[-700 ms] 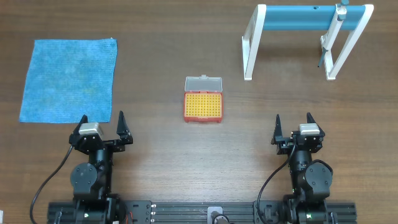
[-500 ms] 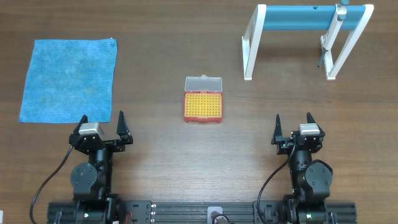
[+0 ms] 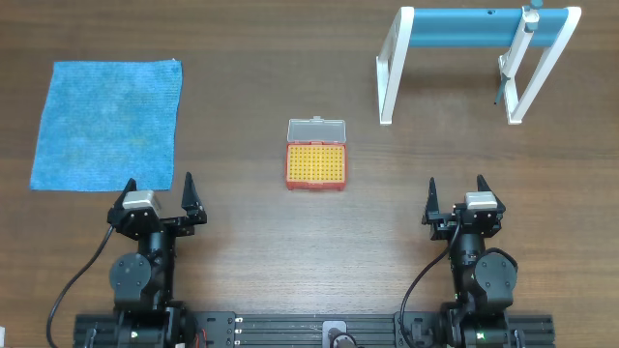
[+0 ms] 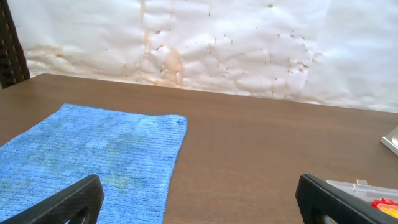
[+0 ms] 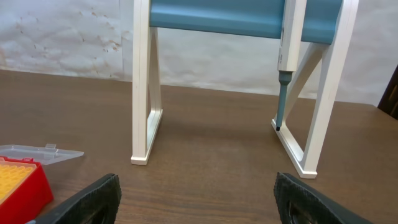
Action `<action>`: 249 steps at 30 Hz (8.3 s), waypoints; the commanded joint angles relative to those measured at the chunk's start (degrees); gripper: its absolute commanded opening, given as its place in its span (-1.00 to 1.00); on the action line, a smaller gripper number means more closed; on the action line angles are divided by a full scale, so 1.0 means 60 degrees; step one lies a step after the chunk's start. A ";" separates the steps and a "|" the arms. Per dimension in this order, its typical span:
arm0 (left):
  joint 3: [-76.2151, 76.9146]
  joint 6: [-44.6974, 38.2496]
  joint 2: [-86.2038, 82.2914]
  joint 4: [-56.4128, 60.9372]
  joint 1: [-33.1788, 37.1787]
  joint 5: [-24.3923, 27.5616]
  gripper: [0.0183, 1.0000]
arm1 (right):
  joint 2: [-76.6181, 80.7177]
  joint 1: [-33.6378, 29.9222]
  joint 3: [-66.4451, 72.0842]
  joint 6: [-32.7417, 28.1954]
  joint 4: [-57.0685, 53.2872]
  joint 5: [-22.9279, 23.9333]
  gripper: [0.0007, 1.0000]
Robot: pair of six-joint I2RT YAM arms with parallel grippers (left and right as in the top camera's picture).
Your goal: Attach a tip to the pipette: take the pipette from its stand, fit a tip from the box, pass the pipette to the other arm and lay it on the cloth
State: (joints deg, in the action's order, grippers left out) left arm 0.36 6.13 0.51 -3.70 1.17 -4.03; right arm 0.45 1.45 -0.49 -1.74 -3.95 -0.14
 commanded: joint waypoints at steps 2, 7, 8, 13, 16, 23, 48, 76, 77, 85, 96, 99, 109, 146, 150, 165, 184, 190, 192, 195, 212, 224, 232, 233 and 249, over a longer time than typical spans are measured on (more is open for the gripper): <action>-0.0007 0.0087 -0.0055 -0.0069 -0.0025 -0.0044 1.00 | -0.0066 0.0011 0.0040 0.0109 -0.0047 -0.0055 0.62; -0.0007 0.0087 -0.0055 -0.0069 -0.0025 -0.0047 1.00 | -0.0066 0.0011 0.0040 0.0109 -0.0047 -0.0055 0.62; -0.0007 0.0087 -0.0051 -0.0069 -0.0025 -0.0044 1.00 | -0.0066 0.0011 0.0040 0.0109 -0.0047 -0.0055 0.62; -0.0007 0.0087 -0.0055 -0.0069 -0.0025 -0.0047 1.00 | -0.0066 0.0011 0.0040 0.0109 -0.0047 -0.0055 0.62; -0.0007 0.0087 -0.0051 -0.0069 -0.0025 -0.0044 1.00 | -0.0066 0.0011 0.0040 0.0109 -0.0047 -0.0055 0.62; -0.0007 0.0087 -0.0051 -0.0069 -0.0025 -0.0044 1.00 | -0.0066 0.0011 0.0040 0.0076 0.0095 -0.0087 0.62; -0.0007 0.0087 -0.0051 -0.0069 -0.0025 -0.0044 1.00 | 0.6874 -0.0550 -0.6102 -0.1993 0.0750 0.3177 0.62; -0.0007 0.0087 -0.0051 -0.0069 -0.0025 -0.0044 1.00 | 1.5839 -0.4743 -0.7865 -0.1002 0.6987 -0.5974 0.62; -0.0007 0.0087 -0.0051 -0.0069 -0.0025 -0.0044 1.00 | 1.5839 -0.4743 -0.7923 -0.1002 0.6914 -0.5971 0.62; -0.0007 0.0087 -0.0051 -0.0069 -0.0025 -0.0044 1.00 | 1.6637 -0.4477 -0.8637 -0.0984 0.6798 -0.5672 0.60; -0.0007 0.0087 -0.0051 -0.0069 -0.0025 -0.0044 1.00 | 1.6644 -0.4477 -0.8637 -0.0965 0.6692 -0.5544 -0.02; -0.0007 0.0087 -0.0051 -0.0069 -0.0025 -0.0044 1.00 | 1.6644 -0.4473 -0.8637 -0.0965 0.6666 -0.5544 -0.21; -0.0007 0.0087 -0.0051 -0.0069 -0.0025 -0.0044 1.00 | 1.6640 -0.4477 -0.8637 -0.0914 0.6670 -0.5566 -0.72; -0.0007 0.0087 -0.0051 -0.0069 -0.0025 -0.0044 1.00 | 1.3304 0.1905 -0.3741 0.2146 1.2743 -0.9052 -0.84; -0.0007 0.0087 -0.0051 -0.0069 -0.0025 -0.0044 1.00 | 1.4531 0.2422 -0.3738 0.1923 1.3526 -0.8980 -0.84; -0.0007 0.0087 -0.0051 -0.0069 -0.0025 -0.0044 0.99 | 1.6287 0.3158 -0.4011 0.1024 1.4633 -0.8072 -0.84; -0.0007 0.0087 -0.0051 -0.0069 -0.0025 -0.0044 1.00 | 1.7770 0.3136 -0.4998 0.0732 1.4630 -0.7544 -0.84; -0.0007 0.0087 -0.0051 -0.0069 -0.0025 -0.0044 1.00 | 1.7777 0.3118 -0.4994 0.0627 1.4469 -0.7544 -0.84; -0.0007 0.0087 -0.0051 -0.0069 -0.0025 -0.0044 1.00 | 1.7777 0.3093 -0.4994 0.0627 1.4455 -0.7548 -0.84; -0.0007 0.0087 -0.0051 -0.0069 -0.0025 -0.0044 1.00 | 1.7781 0.3075 -0.4994 0.0627 1.4375 -0.7548 -0.84; -0.0007 0.0087 -0.0051 -0.0069 -0.0025 -0.0044 1.00 | 1.7784 0.2994 -0.4994 0.0823 1.4469 -0.7661 -0.84; -0.0007 0.0087 -0.0051 -0.0069 -0.0025 -0.0044 1.00 | 1.7784 0.2994 -0.4994 0.1180 1.4418 -0.7836 -0.84; -0.0007 0.0087 -0.0051 -0.0069 -0.0025 -0.0044 0.99 | 1.7784 0.2994 -0.4994 0.1166 1.4156 -0.7832 -0.84; -0.0007 0.0087 -0.0051 -0.0069 -0.0025 -0.0044 1.00 | 1.7784 0.2994 -0.4994 0.1166 1.4131 -0.7832 -0.84; -0.0007 0.0087 -0.0051 -0.0069 -0.0025 -0.0044 1.00 | 1.7784 0.2994 -0.4936 0.0820 1.3799 -0.7836 -0.84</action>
State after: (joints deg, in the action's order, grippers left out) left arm 0.36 6.13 0.47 -3.75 1.17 -4.03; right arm 106.37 19.77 -30.61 3.75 79.13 -46.85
